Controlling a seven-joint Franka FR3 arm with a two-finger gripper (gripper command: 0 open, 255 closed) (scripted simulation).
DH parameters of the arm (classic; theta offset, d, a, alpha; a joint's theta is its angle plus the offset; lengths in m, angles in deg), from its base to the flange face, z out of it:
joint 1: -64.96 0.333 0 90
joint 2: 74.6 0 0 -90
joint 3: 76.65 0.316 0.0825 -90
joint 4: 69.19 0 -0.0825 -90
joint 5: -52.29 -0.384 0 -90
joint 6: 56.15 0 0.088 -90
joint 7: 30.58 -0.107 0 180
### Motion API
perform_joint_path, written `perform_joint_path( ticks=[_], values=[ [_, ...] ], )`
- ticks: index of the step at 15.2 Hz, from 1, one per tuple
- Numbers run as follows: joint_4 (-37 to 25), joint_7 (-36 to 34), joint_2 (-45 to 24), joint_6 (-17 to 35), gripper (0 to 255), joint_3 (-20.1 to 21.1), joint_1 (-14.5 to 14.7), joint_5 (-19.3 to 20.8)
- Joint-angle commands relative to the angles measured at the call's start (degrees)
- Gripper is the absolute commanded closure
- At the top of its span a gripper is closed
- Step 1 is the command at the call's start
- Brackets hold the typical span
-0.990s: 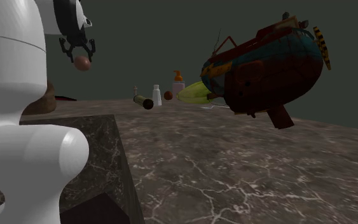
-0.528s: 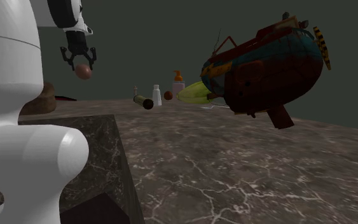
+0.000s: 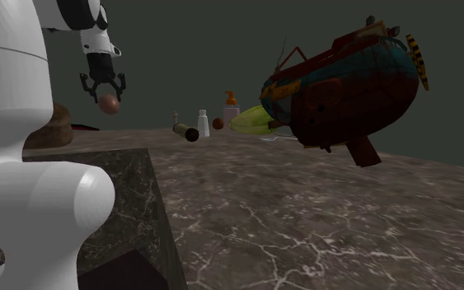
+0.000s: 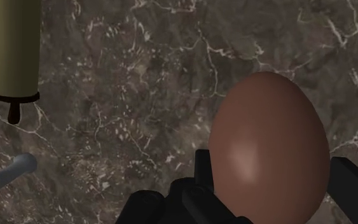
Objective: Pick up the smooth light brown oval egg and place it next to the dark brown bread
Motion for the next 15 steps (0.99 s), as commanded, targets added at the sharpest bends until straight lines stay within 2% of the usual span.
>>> perform_joint_path(
  ticks=[1,15],
  values=[
    [2.60,-0.01,0.74,1.94,255,-0.09,-0.12,-0.19],
    [15.76,-0.56,2.66,13.23,255,-0.33,-0.37,-0.58]
  ],
)
